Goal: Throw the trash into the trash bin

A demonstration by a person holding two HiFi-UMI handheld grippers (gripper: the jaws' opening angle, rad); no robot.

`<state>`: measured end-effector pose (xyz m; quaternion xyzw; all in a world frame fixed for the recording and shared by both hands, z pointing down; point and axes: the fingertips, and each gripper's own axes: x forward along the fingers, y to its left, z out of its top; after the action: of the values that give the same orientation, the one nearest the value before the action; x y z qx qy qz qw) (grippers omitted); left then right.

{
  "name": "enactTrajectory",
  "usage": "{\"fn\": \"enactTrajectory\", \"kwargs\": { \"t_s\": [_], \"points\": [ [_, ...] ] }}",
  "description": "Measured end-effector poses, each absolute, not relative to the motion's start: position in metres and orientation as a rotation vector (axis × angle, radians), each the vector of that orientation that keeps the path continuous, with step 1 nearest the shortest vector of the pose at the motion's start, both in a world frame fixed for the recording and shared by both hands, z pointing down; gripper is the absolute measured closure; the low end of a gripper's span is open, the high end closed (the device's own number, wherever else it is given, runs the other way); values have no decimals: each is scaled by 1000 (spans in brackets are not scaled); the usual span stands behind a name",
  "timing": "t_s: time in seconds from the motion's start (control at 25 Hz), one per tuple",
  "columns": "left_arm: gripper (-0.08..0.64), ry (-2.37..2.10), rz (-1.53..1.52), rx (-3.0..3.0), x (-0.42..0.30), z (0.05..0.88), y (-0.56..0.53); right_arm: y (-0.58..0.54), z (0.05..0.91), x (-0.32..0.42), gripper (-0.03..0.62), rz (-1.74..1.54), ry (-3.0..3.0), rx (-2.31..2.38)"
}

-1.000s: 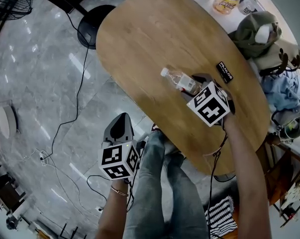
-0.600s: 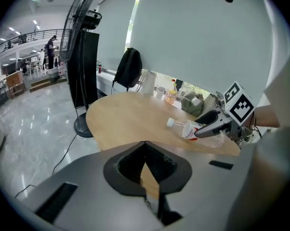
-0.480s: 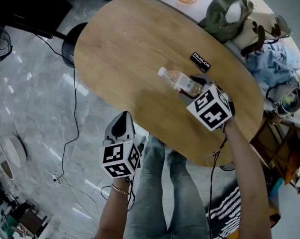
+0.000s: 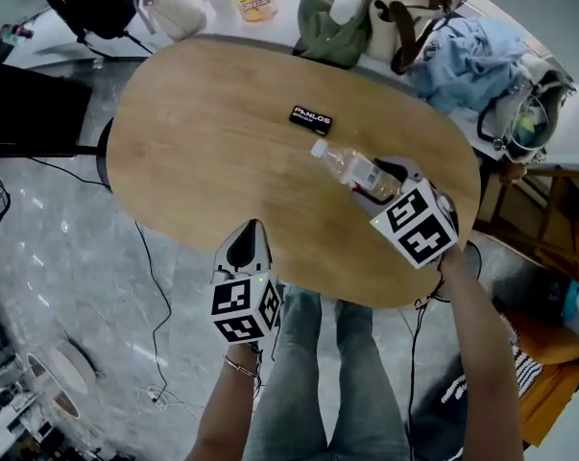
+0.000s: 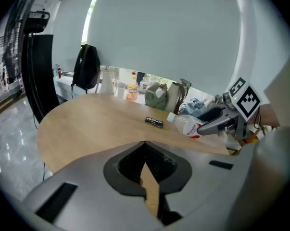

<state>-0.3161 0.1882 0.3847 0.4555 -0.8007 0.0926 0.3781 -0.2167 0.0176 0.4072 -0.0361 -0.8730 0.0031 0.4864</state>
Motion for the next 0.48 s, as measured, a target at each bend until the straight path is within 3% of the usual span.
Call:
{"fn": "enactTrajectory", "kwargs": {
  "t_s": [0.48],
  "points": [
    [548,-1844,395,1513,-214,382,91,-27,393,-64,331,219,-2135,299]
  ]
}}
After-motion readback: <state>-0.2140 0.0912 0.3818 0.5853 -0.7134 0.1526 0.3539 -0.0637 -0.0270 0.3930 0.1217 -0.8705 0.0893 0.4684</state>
